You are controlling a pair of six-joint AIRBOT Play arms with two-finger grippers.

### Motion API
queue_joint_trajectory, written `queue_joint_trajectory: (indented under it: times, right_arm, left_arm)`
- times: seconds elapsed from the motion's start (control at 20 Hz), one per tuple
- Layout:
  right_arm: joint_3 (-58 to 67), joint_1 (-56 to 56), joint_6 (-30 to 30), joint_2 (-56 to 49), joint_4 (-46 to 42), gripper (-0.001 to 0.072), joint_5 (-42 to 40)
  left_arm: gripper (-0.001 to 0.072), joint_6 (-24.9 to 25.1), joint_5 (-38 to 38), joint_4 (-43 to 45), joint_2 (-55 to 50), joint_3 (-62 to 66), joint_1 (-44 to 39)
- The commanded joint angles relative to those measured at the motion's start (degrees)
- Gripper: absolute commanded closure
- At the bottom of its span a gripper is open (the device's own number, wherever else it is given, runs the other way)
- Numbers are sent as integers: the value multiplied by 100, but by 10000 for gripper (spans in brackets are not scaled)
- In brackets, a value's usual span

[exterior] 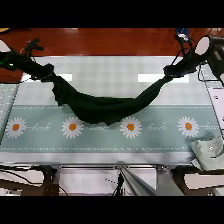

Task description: Fold the shirts.

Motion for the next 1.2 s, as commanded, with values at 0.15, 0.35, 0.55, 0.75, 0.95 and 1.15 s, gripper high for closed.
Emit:
queue_joint_trajectory:
  times: [0.15,0.35,0.55,0.75,0.95,1.15]
  right_arm:
    - [-4,-136,245,-485,13,688,-238]
    - [55,-149,37,-321,26,335,317]
    - [55,-149,-374,610,271,215,1300]
    - [-1119,-118,-267,1606,1912,216,1069]
    - [-3423,391,-260,2100,4100,215,-22]
    - [-4533,1491,-157,2103,4951,215,-1305]
  left_arm:
    - [683,0,74,13,-592,-4,-496]
    - [683,42,-275,13,-531,2,-474]
    - [683,205,-457,7,-275,2,-350]
    - [683,304,-304,9,118,2,-308]
    - [683,304,-278,-107,280,0,-319]
    - [683,328,-164,-356,304,2,-319]
